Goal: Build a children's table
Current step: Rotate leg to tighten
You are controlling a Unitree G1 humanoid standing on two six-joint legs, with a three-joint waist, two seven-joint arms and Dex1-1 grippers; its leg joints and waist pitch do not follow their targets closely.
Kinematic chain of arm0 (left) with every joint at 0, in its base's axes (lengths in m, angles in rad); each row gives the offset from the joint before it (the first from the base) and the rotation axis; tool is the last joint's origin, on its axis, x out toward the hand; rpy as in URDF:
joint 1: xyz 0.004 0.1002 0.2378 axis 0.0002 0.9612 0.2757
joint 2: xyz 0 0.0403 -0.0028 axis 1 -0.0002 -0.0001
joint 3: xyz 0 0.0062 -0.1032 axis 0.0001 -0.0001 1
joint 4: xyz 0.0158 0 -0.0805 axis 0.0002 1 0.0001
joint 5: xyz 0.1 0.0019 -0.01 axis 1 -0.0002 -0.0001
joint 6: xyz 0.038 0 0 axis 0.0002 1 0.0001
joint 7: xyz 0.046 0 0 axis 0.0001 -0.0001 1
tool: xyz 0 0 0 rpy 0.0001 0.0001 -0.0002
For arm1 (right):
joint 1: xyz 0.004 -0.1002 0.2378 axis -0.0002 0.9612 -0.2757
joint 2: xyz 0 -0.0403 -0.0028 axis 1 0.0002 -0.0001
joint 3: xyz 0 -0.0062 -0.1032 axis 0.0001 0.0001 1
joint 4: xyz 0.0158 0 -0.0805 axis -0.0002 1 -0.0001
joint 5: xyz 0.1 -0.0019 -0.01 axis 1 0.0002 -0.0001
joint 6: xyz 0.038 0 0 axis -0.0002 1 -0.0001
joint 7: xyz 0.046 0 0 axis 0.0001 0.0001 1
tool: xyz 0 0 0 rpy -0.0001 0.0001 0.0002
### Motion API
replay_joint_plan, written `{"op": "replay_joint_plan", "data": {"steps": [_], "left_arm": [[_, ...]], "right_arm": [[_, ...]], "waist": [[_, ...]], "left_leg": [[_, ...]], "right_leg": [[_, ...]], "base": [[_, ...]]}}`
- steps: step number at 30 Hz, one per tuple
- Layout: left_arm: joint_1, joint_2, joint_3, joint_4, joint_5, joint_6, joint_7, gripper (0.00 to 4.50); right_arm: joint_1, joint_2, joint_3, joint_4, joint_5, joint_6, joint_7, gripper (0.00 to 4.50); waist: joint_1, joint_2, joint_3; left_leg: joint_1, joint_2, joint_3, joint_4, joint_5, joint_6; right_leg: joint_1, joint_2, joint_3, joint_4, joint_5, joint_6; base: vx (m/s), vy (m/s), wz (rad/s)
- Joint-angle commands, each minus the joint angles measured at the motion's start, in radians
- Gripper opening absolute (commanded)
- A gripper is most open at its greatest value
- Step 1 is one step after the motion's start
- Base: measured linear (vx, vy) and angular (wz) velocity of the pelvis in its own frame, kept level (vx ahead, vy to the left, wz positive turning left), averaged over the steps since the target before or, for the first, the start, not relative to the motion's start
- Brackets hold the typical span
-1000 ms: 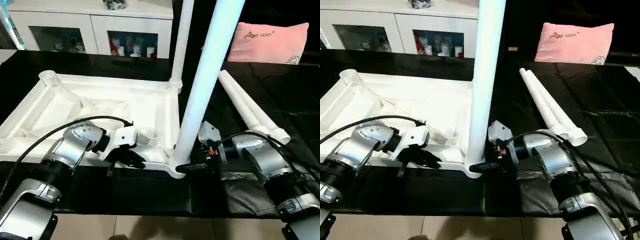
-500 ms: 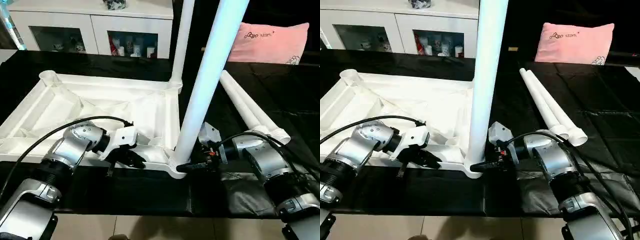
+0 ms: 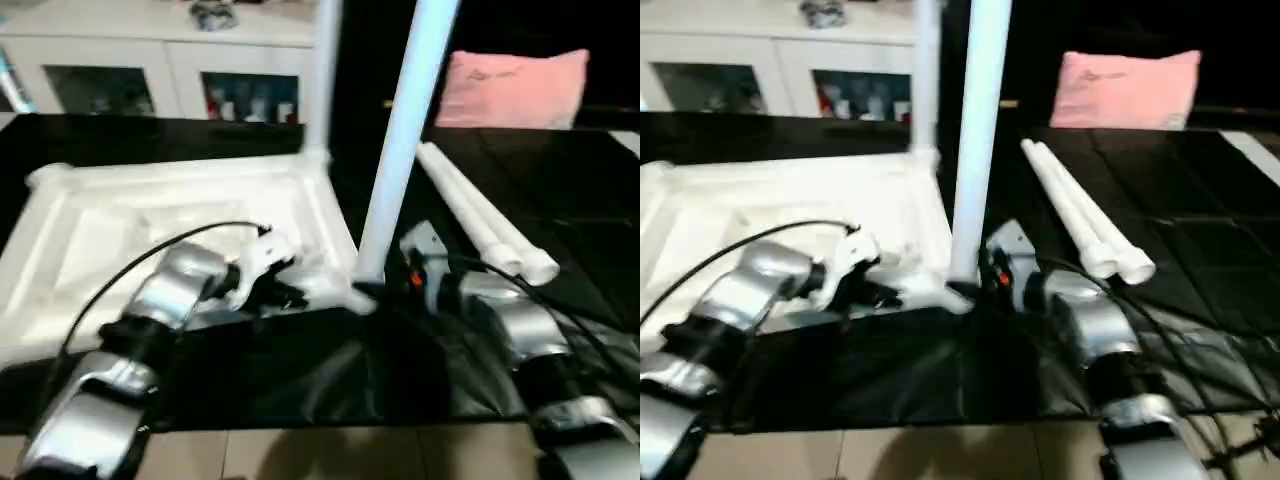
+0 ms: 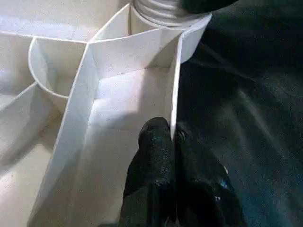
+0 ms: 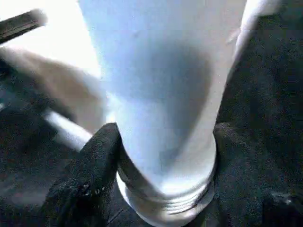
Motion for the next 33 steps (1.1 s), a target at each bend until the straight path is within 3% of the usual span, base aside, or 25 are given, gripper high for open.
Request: {"op": "replay_joint_plan", "data": {"steps": [1, 2, 6, 12, 13, 17, 21, 23, 26, 27, 29, 30, 33], "left_arm": [[-0.057, -0.108, 0.013, -0.003, -0.040, 0.027, 0.108, 0.00], [-0.081, -0.145, 0.037, 0.028, -0.037, 0.036, 0.191, 0.00], [-0.111, -0.188, 0.061, 0.064, -0.031, 0.046, 0.289, 0.00], [-0.133, -0.206, 0.077, 0.075, -0.016, 0.063, 0.328, 0.00], [-0.134, -0.198, 0.075, 0.080, -0.014, 0.054, 0.321, 0.00], [-0.125, -0.166, 0.060, 0.076, -0.012, 0.031, 0.274, 0.00], [-0.094, -0.100, 0.019, 0.071, 0.020, -0.017, 0.205, 0.00], [-0.074, -0.070, 0.007, 0.061, 0.025, -0.030, 0.167, 0.00], [-0.050, -0.035, 0.000, 0.042, 0.019, -0.054, 0.115, 0.00], [-0.022, 0.003, -0.010, 0.029, 0.010, -0.091, 0.049, 0.00], [-0.019, 0.009, -0.012, 0.028, 0.009, -0.101, 0.039, 0.00], [-0.009, 0.029, -0.023, 0.020, 0.003, -0.116, -0.004, 0.00], [0.007, 0.055, -0.036, 0.014, -0.011, -0.176, -0.079, 0.00]], "right_arm": [[-0.018, 0.129, 0.079, 0.062, 0.006, 0.055, -0.062, 2.63], [-0.044, 0.172, 0.065, 0.107, -0.006, 0.047, -0.148, 2.63], [-0.082, 0.224, 0.038, 0.167, -0.026, 0.045, -0.277, 2.63], [-0.128, 0.247, 0.001, 0.234, -0.054, 0.019, -0.349, 2.63], [-0.130, 0.241, -0.005, 0.239, -0.056, 0.000, -0.347, 3.18], [-0.122, 0.213, -0.023, 0.231, -0.046, -0.038, -0.335, 3.54], [-0.075, 0.140, -0.013, 0.177, -0.057, -0.087, -0.267, 3.94], [-0.045, 0.099, -0.018, 0.137, -0.047, -0.121, -0.197, 4.19], [-0.006, 0.047, -0.032, 0.076, -0.019, -0.151, -0.102, 4.28], [0.031, -0.028, -0.040, 0.005, 0.015, -0.173, 0.017, 4.42], [0.036, -0.039, -0.041, -0.004, 0.018, -0.176, 0.033, 4.42], [0.044, -0.079, -0.032, -0.031, 0.025, -0.179, 0.099, 4.42], [0.055, -0.141, -0.013, -0.066, 0.039, -0.193, 0.214, 4.42]], "waist": [[0.000, 0.005, -0.051], [-0.007, 0.004, -0.051], [-0.009, 0.005, -0.054], [-0.007, 0.004, -0.058], [-0.006, 0.005, -0.059], [0.001, 0.009, -0.064], [0.001, 0.018, -0.069], [0.003, 0.016, -0.068], [0.004, 0.015, -0.068], [0.006, 0.012, -0.067], [0.007, 0.013, -0.067], [0.007, 0.009, -0.065], [0.010, 0.012, -0.064]], "left_leg": [[0.001, 0.008, -0.008, -0.067, -0.248, 0.001], [-0.001, 0.008, -0.008, -0.066, -0.252, 0.006], [0.000, 0.017, -0.009, -0.073, -0.242, 0.016], [-0.006, 0.021, -0.005, -0.078, -0.195, 0.033], [-0.007, 0.021, -0.005, -0.078, -0.184, 0.036], [-0.011, 0.024, -0.004, -0.078, -0.126, 0.044], [-0.015, 0.026, -0.003, -0.075, -0.079, 0.062], [-0.014, 0.027, -0.001, -0.074, -0.086, 0.069], [-0.018, 0.027, -0.001, -0.074, -0.107, 0.083], [-0.016, 0.028, 0.000, -0.075, -0.113, 0.091], [-0.016, 0.030, -0.001, -0.074, -0.108, 0.093], [-0.016, 0.030, 0.000, -0.075, -0.110, 0.090], [-0.016, 0.029, 0.001, -0.074, -0.122, 0.090]], "right_leg": [[0.041, -0.069, 0.041, -0.121, -0.605, -0.009], [0.041, -0.065, 0.039, -0.122, -0.598, -0.010], [0.042, -0.067, 0.047, -0.112, -0.519, -0.044], [0.050, -0.071, 0.063, -0.093, -0.391, -0.101], [0.051, -0.071, 0.064, -0.091, -0.378, -0.105], [0.057, -0.070, 0.068, -0.077, -0.283, -0.136], [0.061, -0.068, 0.071, -0.058, -0.154, -0.179], [0.061, -0.069, 0.071, -0.059, -0.137, -0.189], [0.067, -0.070, 0.071, -0.060, -0.141, -0.193], [0.065, -0.069, 0.071, -0.063, -0.153, -0.193], [0.066, -0.069, 0.071, -0.060, -0.155, -0.192], [0.064, -0.068, 0.071, -0.061, -0.173, -0.196], [0.063, -0.069, 0.072, -0.066, -0.204, -0.184]], "base": [[0.000, 0.000, 0.00], [0.000, 0.000, 0.00], [0.000, 0.000, 0.00], [0.000, 0.000, 0.00], [0.000, 0.000, 0.00], [0.000, 0.000, 0.00], [0.000, 0.000, 0.00], [0.000, 0.000, 0.00], [0.000, 0.000, 0.00], [0.000, 0.000, 0.00], [0.000, 0.000, 0.00], [0.000, 0.000, 0.00], [0.000, 0.000, 0.00]]}}
